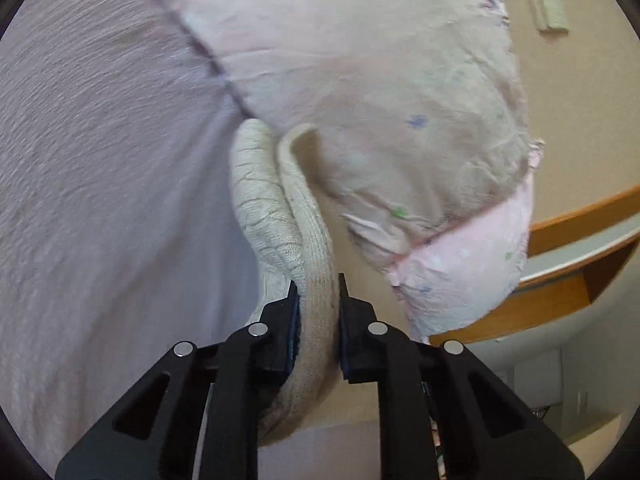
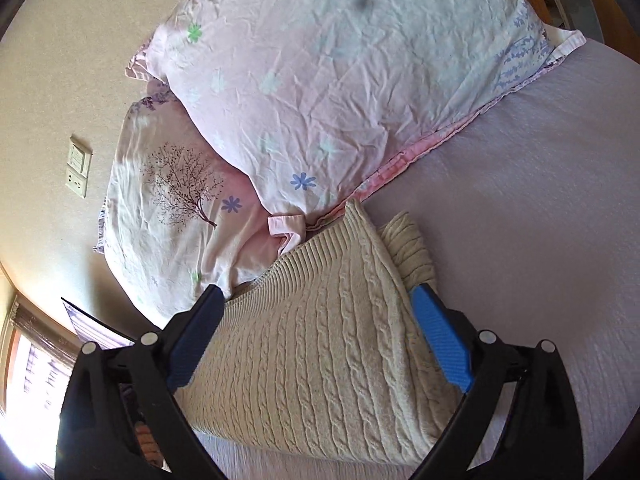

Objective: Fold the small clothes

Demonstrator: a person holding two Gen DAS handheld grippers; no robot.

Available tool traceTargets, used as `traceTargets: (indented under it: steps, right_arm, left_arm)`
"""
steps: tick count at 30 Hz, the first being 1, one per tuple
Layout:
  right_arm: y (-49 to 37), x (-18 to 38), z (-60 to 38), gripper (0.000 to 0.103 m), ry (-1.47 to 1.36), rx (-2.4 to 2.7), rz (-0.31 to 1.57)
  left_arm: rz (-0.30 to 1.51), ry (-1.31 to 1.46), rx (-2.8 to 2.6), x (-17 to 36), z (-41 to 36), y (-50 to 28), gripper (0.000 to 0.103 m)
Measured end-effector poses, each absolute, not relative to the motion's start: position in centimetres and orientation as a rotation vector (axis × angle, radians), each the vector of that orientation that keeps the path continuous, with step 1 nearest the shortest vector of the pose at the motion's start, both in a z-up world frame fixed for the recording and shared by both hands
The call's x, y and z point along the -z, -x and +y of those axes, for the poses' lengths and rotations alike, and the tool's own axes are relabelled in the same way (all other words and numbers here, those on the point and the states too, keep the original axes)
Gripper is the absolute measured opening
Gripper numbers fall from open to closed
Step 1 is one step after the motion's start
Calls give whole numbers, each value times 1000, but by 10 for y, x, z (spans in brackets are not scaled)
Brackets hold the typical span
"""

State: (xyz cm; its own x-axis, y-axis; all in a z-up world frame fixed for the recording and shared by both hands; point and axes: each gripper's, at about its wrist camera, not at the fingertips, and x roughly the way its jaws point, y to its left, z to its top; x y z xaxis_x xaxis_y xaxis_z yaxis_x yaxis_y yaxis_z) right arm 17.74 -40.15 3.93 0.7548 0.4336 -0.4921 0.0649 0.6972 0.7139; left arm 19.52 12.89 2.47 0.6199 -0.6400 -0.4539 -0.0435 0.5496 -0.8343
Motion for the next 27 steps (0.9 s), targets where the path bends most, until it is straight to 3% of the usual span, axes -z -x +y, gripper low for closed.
traceTargets:
  steps: [3, 6, 11, 14, 15, 16, 17, 18, 23, 27]
  right_arm:
    - [-164, -47, -419, 95, -798, -221, 651]
    - [-149, -51, -438, 96, -796, -194, 602]
    - [-141, -37, -457, 96, -843, -172, 621]
    - [-149, -29, -456, 96, -830, -210, 704]
    - [-152, -28, -456, 96, -816, -229, 735]
    - [-156, -26, -455, 96, -800, -247, 762]
    - [-160, -25, -454, 98, -786, -258, 786]
    - [-167, -22, -453, 98, -772, -264, 820]
    - [-206, -3, -444, 98, -791, -344, 991]
    - [-226, 7, -435, 92, -767, -332, 1052]
  left_arm:
    - [784, 851, 597, -76, 59, -194, 15]
    - [808, 781, 780, -90, -31, -197, 15]
    - [1072, 743, 912, -27, -181, -220, 17]
    - [1181, 812, 1051, -2, -214, -221, 19]
    - [1150, 820, 1092, -8, -209, -216, 26]
    - [1103, 803, 1104, -19, -200, -211, 40]
    - [1042, 784, 1091, -30, -185, -204, 77]
    - [964, 757, 1038, -42, -164, -196, 94]
    - [848, 452, 630, -64, -86, -178, 94]
    - [1019, 439, 528, -20, -63, -197, 94]
